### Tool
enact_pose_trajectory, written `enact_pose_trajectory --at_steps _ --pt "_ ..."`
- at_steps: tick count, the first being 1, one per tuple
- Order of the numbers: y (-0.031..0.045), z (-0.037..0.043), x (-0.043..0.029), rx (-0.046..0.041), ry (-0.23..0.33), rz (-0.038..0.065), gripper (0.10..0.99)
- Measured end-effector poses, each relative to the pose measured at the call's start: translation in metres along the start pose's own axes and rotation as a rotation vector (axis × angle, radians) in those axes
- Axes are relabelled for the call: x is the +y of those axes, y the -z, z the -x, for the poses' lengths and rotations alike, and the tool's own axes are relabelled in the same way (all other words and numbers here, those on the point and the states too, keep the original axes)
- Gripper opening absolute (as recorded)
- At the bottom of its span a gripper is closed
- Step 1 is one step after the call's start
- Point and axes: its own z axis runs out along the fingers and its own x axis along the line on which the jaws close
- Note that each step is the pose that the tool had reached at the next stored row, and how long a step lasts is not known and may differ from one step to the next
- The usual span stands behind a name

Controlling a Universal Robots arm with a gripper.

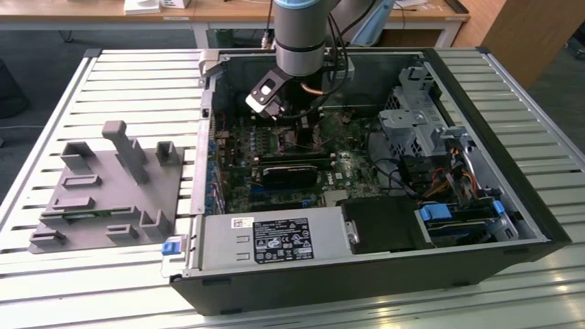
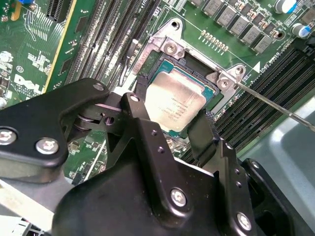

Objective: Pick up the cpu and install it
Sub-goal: 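Place the cpu into insertion slot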

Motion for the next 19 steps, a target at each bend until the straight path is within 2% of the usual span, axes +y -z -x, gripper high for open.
enact_pose_trajectory --at_steps 4,9,11,12,14,15,17,18,19 --pt "0.0019 0.0 0.0001 0.0001 0.0 0.0 0.608" --pt "0.0082 0.0 0.0005 -0.0001 0.0 0.0 0.592" --pt "0.0104 0.0001 0.0006 -0.0002 0.0 0.0 0.471" --pt "0.0112 0.0001 0.0007 -0.0001 0.0 0.0 0.471" --pt "0.0119 0.0 0.0007 -0.0001 0.0 0.0 0.353" --pt "0.0119 0.0 0.0008 0.0 0.0 0.0 0.353" --pt "0.0122 0.0001 0.0008 -0.0005 0.0 0.0 0.235" --pt "0.0123 0.0001 0.0007 -0.0005 0.0 0.0 0.235" --pt "0.0123 0.0001 0.0008 -0.0005 0.0 0.0 0.176"
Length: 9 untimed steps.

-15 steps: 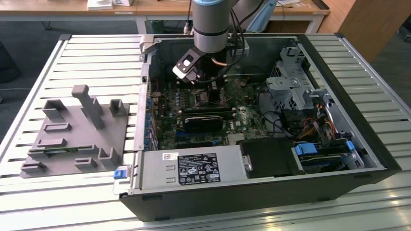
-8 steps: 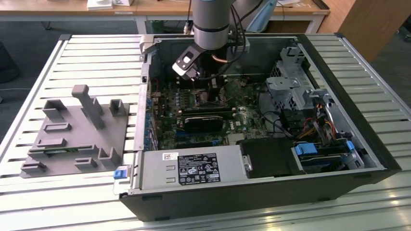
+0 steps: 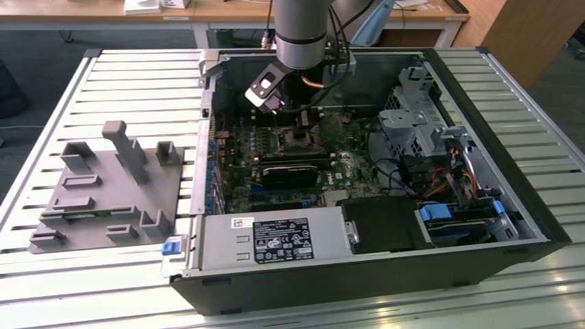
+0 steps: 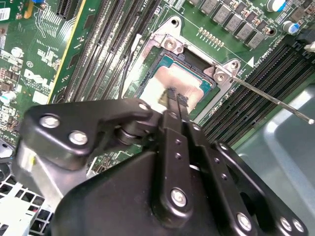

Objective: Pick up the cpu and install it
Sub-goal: 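Place the cpu into insertion slot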

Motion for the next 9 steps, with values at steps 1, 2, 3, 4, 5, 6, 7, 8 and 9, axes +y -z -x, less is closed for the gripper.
enact_pose_trajectory --at_steps 1,2,3,4,5,6,7,8,9 --pt "0.0001 0.0 0.0 0.0 0.0 0.0 0.122" --pt "0.0001 0.0 0.0 0.0 0.0 0.0 0.122" --pt "0.0001 0.0 0.0 -0.0001 0.0 0.0 0.106" --pt "0.0001 0.0 0.0 -0.0001 0.0 0.0 0.106" --pt "0.0001 0.0 0.0 -0.0001 0.0 0.0 0.106" --pt "0.0002 0.0 0.0 -0.0002 0.0 0.0 0.106" --pt "0.0003 0.0 0.0 -0.0002 0.0 0.0 0.106" --pt "0.0003 0.0 0.0 -0.0001 0.0 0.0 0.106" --pt "0.0005 0.0 0.0 -0.0002 0.0 0.0 0.106"
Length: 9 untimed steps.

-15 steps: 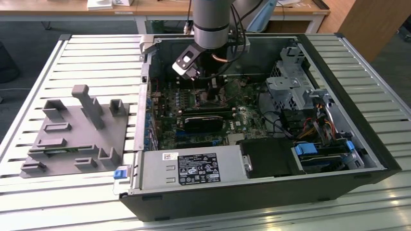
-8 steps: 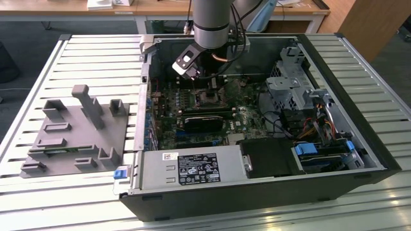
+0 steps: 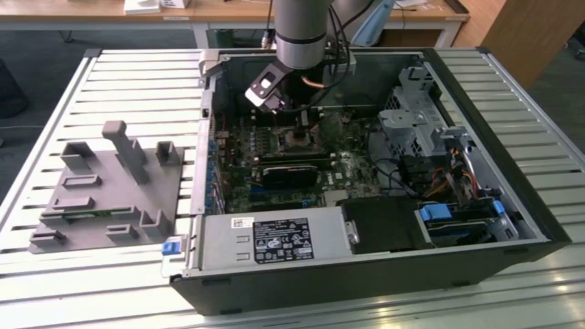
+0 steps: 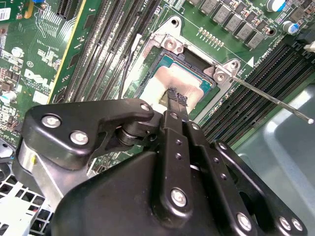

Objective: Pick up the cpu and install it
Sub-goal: 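Place the cpu into insertion slot, then close the cpu cover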

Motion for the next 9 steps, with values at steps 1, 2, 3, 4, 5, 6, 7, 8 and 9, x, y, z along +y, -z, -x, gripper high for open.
enact_pose_trajectory --at_steps 1,2,3,4,5,6,7,8,9 --pt "0.0002 0.0 0.0 -0.0001 0.0 0.0 0.106" --pt "0.0003 0.0 0.0 0.0 0.0 0.0 0.106" --pt "0.0004 0.0 0.0 0.0001 0.0 0.0 0.106" --pt "0.0006 0.0 0.0 0.0 0.0 0.0 0.106" --pt "0.0009 0.0 0.0 -0.0001 0.0 0.0 0.106" --pt "0.0012 0.0 0.0001 -0.0001 0.0 0.0 0.106" --pt "0.0014 0.0 0.0001 0.0 0.0 0.0 0.106" --pt "0.0018 0.0 0.0001 0.0001 0.0 0.0 0.106" --pt "0.0025 0.0 0.0001 0.0 0.0 0.0 0.106"
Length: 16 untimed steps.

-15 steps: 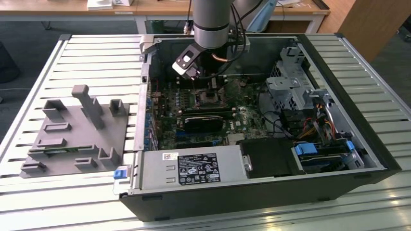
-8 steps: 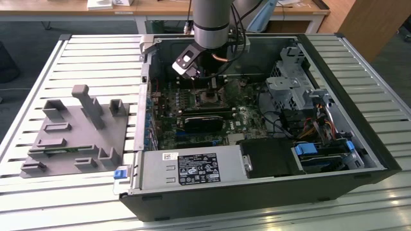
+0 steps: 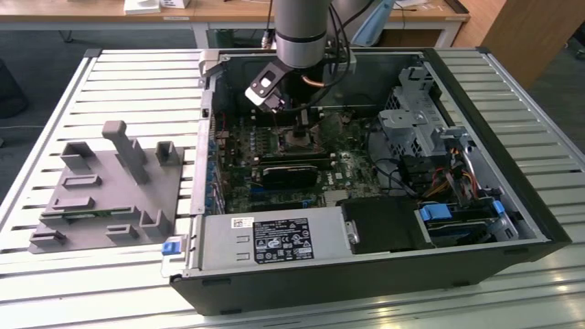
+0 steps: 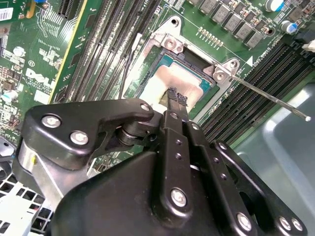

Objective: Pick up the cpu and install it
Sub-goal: 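Close the cpu cover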

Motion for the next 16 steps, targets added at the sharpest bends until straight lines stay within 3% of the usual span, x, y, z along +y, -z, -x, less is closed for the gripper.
enact_pose_trajectory --at_steps 16 --pt "0.006 0.0001 0.0003 -0.0001 0.0 0.0 0.106"
